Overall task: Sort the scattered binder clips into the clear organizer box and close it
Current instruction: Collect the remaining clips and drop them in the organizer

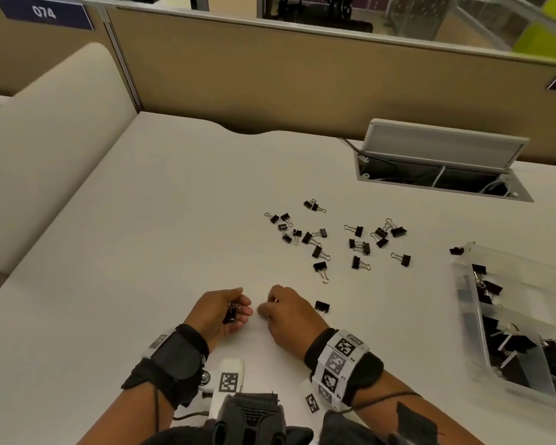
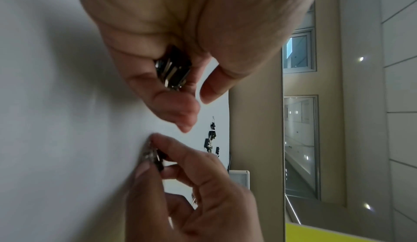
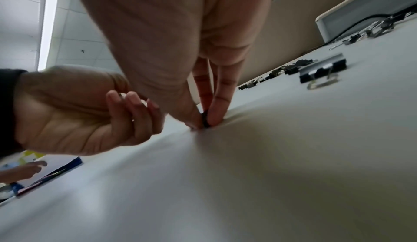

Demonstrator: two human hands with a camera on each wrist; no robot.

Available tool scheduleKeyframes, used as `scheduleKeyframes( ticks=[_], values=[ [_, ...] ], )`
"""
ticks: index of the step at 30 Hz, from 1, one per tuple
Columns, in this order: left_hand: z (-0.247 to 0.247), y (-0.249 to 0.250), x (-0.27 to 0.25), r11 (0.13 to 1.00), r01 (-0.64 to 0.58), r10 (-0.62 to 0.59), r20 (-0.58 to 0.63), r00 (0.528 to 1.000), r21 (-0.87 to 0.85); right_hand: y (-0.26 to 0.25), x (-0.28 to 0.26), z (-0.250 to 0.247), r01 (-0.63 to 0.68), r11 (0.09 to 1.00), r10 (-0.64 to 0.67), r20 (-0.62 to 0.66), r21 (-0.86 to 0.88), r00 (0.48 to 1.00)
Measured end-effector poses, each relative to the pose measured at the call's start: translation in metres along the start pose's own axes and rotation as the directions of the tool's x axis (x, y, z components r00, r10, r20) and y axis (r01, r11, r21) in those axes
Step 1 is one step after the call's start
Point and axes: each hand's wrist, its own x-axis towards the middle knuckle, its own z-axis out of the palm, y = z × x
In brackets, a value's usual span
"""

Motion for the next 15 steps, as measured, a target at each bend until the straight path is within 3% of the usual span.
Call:
scheduleKeyframes(
  ticks=[4, 9, 11, 15],
  values=[
    [0.003, -0.003, -0.001, 0.999, 0.032, -0.032, 0.038, 0.999, -0.014, 0.007, 0.000, -0.017, -0.122, 0.985, 0.118, 0.040, 0.126, 0.992],
    [0.010, -0.006, -0.003, 0.997, 0.073, -0.073, 0.093, 0.993, 0.010, 0.015, -0.007, -0.036, -0.209, 0.911, 0.251, -0.078, 0.355, 0.965],
    [0.013, -0.007, -0.003, 0.996, 0.083, -0.084, 0.129, 0.988, 0.014, 0.011, -0.009, -0.039, -0.184, 0.879, 0.259, -0.115, 0.439, 0.959],
    [0.017, -0.010, -0.003, 0.994, 0.094, -0.081, 0.176, 0.981, -0.063, -0.011, -0.012, -0.044, -0.077, 0.838, 0.154, -0.100, 0.539, 0.983]
  ],
)
